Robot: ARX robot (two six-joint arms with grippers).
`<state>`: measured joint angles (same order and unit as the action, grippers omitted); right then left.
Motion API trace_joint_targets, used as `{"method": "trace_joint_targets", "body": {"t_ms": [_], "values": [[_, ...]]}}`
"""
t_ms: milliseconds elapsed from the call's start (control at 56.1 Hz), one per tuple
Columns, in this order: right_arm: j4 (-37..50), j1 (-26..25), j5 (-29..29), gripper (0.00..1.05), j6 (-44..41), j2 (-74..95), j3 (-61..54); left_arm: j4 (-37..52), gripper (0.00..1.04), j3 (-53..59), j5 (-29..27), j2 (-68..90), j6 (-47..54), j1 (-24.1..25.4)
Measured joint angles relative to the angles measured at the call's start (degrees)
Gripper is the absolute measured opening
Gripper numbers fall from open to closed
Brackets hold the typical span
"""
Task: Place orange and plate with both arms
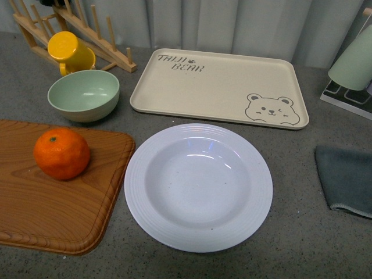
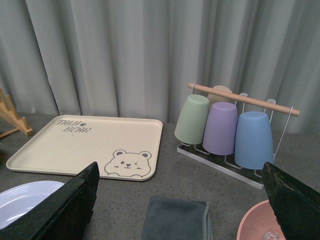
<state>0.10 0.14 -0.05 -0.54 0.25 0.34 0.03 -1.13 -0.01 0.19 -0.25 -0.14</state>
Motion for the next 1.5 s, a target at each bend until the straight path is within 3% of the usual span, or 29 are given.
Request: {"method": "trace_joint_targets", "body": {"t_ms": [196,267,303,356,392,606,802,1087,1497], "values": [[0.0,0.0,0.0,0.95,0.0,0.0,0.0,0.0,0.98,-0.1,-1.2,0.3,-0.2,-0.6],[0.0,0.0,0.0,0.95,0.0,0.0,0.0,-0.6,0.98,-0.6,-19.6,4.1,-4.4,-5.9],[0.0,0.0,0.0,0.95,0.0,0.0,0.0,-0.9,0.98,-0.8,-25.7,6.0,-5.7,-7.2],[0.0,-0.1,0.0,0.95,0.0,0.0,0.0,-0.5,0.98,-1.1,-31.7,9.0,-7.6,-7.3],[0.0,-0.1,0.0,0.95,0.0,0.0,0.0,0.9,0.98,-1.6,-32.9,11.9,-8.8,-6.4],[0.0,-0.1,0.0,0.95,0.0,0.0,0.0,21.8,0.98,-6.5,-18.0,40.4,-11.4,1.6],[0.0,-0.1,0.0,0.95,0.0,0.0,0.0,32.8,0.98,-14.2,-7.8,66.8,-11.2,1.6],[0.0,-0.1,0.0,0.95,0.0,0.0,0.0,36.6,0.98,-23.9,-2.8,90.6,-9.7,-1.3],[0.0,-0.1,0.0,0.95,0.0,0.0,0.0,36.8,0.98,-28.7,-0.8,103.1,-9.0,-3.8]]}}
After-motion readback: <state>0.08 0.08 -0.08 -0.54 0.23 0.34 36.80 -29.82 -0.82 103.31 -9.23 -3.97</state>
